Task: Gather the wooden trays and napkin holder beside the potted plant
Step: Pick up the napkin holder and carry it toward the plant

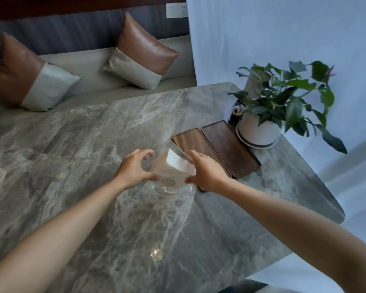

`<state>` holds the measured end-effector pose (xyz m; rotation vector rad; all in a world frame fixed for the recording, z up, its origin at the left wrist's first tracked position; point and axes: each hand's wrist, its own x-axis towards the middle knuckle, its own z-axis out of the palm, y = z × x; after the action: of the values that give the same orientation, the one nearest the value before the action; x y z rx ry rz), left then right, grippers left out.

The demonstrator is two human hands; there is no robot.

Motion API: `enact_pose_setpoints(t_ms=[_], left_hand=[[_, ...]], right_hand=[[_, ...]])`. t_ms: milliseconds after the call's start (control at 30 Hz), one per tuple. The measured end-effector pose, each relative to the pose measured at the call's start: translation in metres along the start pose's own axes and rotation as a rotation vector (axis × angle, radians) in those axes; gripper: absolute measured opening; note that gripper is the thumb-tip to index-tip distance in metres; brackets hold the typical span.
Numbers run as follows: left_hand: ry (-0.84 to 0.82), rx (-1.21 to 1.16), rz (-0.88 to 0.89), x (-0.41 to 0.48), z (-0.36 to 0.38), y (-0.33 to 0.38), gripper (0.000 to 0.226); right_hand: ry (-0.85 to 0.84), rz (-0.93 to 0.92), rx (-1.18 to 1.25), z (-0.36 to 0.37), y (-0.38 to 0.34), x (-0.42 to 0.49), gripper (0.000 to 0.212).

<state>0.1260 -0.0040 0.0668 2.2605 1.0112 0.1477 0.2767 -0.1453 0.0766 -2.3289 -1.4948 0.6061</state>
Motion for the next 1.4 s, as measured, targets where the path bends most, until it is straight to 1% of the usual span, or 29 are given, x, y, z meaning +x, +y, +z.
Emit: enact_pose_setpoints(t_ms=[100,267,333,467,600,667,800,1033,1233,1400], left_hand=[[-0.019,-0.008,0.082,0.006,0.005,0.036,0.066],[-0.045,0.018,0.248,0.033,0.027,0.104,0.070],[-0.070,0.024,0.308,0.045,0.042,0.133,0.071],[-0.130,0.057,0.431,0.065,0.081,0.191,0.064],[-0.224,0.098,0.537,0.076,0.126,0.243,0.071],[-0.282,0.104,0.567,0.079,0.149,0.264,0.076],[-0.406,0.141,0.611,0.082,0.193,0.297,0.078],[-0.567,0.231,0.635,0.087,0.244,0.328,0.073],[-0.595,0.289,0.628,0.087,0.265,0.344,0.072],[-0.598,0.313,0.658,0.089,0.276,0.350,0.073]], right_hand=[[0.066,0.032,-0.020,-0.025,0.021,-0.016,0.073],[0.176,0.125,0.014,-0.069,0.068,-0.045,0.073],[0.220,0.167,0.027,-0.085,0.090,-0.058,0.072],[0.310,0.281,0.089,-0.109,0.136,-0.091,0.071],[0.380,0.414,0.162,-0.119,0.182,-0.125,0.071],[0.402,0.480,0.182,-0.119,0.204,-0.140,0.071],[0.440,0.587,0.231,-0.113,0.239,-0.167,0.066],[0.405,0.696,0.233,-0.100,0.273,-0.193,0.067],[0.382,0.750,0.247,-0.095,0.287,-0.200,0.068],[0.370,0.779,0.256,-0.093,0.292,-0.201,0.070]])
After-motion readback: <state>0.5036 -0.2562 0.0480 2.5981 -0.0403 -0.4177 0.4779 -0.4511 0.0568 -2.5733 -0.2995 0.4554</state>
